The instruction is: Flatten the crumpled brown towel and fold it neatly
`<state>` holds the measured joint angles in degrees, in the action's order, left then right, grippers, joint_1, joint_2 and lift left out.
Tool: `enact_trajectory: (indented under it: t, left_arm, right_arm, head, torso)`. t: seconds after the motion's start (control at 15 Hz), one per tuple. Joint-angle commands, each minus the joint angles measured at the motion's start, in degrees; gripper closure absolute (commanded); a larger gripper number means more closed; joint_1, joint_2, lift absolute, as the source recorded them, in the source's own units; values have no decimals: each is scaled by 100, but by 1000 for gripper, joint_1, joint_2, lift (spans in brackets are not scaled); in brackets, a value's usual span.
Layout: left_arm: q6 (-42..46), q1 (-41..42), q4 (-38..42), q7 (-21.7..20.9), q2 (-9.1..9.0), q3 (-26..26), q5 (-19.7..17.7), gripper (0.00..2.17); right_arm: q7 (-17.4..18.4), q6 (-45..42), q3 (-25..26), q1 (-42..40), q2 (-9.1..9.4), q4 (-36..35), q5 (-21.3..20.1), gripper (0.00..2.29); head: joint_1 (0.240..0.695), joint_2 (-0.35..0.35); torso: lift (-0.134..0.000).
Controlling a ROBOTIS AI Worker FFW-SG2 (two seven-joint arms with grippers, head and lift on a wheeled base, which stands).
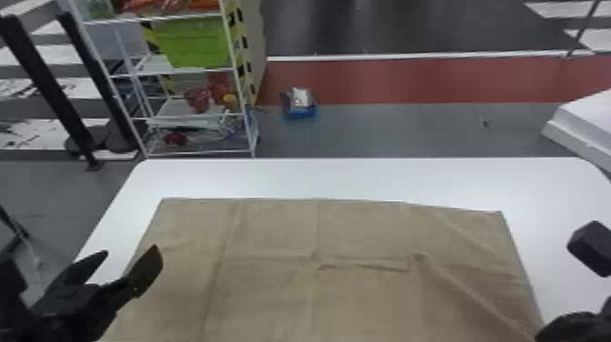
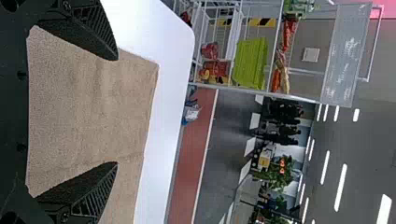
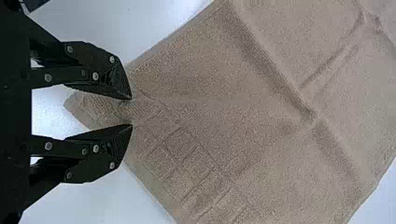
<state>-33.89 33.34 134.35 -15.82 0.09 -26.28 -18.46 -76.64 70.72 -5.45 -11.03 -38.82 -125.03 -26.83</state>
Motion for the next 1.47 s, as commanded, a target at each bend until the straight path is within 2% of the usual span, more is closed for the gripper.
enact_trajectory:
  t: [0.0, 0.13, 0.2, 0.4, 0.47, 0.53, 0.73, 0.93, 1.2, 1.27, 1.4]
  left_arm:
    - [0, -12, 4, 0, -24, 0, 0, 90]
    - [0, -47, -5, 0, -24, 9, 0, 90]
    - [0, -65, -14, 0, -24, 18, 0, 90]
    - [0, -65, -5, 0, -24, 18, 9, 90]
    - [0, -65, -14, 0, -24, 9, 9, 90]
    - [0, -65, -23, 0, -24, 9, 0, 90]
    - [0, -56, -40, -9, -24, 9, 0, 90]
    - [0, -56, -40, -9, -24, 9, 0, 90]
    - [0, -65, -40, -9, -24, 9, 0, 90]
    - [0, -56, -40, -9, -24, 9, 0, 90]
    - [0, -56, -40, -9, -24, 9, 0, 90]
  right_arm:
    - [-97, -168, 158, -321, -143, -224, -112, 977]
    - [-88, -396, 185, -435, -161, -171, -262, 977]
    - [-80, -396, 149, -444, -152, -153, -314, 792]
    - [-36, -396, 158, -426, -143, -162, -323, 745]
    - [-44, -361, 193, -417, -143, -162, -323, 525]
    - [-62, -343, 193, -409, -143, -162, -341, 515]
    - [-88, -361, 158, -426, -152, -153, -437, 562]
    - [-106, -396, 123, -435, -161, -92, -516, 802]
    - [-106, -414, 79, -426, -152, -4, -560, 819]
    - [-115, -431, 79, -417, -161, -4, -560, 964]
    - [-115, -431, 79, -409, -161, -4, -569, 971]
  head:
    - [695, 90]
    - [695, 82]
    - [695, 76]
    - [695, 65]
    - [695, 62]
    - [695, 62]
    - [695, 59]
    - [695, 56]
    - [695, 50]
    - [695, 49]
    - [695, 48]
  torso:
    - [-124]
    - [-124]
    - [-124]
    - [-124]
    - [-124]
    - [-124]
    - [-124]
    - [-124]
    - [-124]
    - [-124]
    - [-124]
